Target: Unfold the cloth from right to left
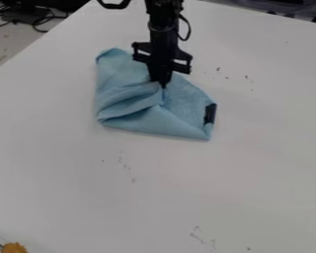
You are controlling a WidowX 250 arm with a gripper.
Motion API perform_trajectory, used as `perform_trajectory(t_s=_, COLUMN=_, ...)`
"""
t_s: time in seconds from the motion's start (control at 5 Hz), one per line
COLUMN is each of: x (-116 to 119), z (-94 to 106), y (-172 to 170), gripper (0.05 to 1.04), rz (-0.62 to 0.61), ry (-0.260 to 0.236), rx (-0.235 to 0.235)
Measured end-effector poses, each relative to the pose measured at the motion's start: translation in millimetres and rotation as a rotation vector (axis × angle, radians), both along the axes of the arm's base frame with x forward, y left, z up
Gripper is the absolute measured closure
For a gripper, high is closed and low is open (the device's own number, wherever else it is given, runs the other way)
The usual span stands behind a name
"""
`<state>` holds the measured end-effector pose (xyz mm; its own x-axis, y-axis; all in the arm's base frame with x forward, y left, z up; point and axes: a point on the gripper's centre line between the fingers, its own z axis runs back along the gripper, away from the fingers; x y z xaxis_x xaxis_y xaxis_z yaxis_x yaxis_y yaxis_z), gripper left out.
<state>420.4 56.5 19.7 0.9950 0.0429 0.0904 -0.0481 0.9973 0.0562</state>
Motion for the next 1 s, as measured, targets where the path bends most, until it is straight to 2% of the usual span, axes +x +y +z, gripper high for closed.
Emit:
perform_trajectory(t_s=0.2, x=3, z=35.5, y=-1, gripper=1.020, rz=0.057, ry=-0.038, rx=0.084)
perform_trajectory(t_s=0.4, x=-10, z=80.0, y=11, gripper=1.022, rz=0.160, ry=-0.120, rx=0.171)
perform_trajectory(t_s=0.6, x=-40, z=88.7, y=39, gripper=1.022, rz=0.288, ry=-0.132, rx=0.181)
perform_trajectory(t_s=0.8, x=-86, z=75.2, y=75, gripper=1.022, rz=0.460, ry=-0.120, rx=0.133)
perform_trajectory(t_s=1.0, x=-120, z=53.8, y=86, gripper=1.024, rz=0.559, ry=-0.110, rx=0.073)
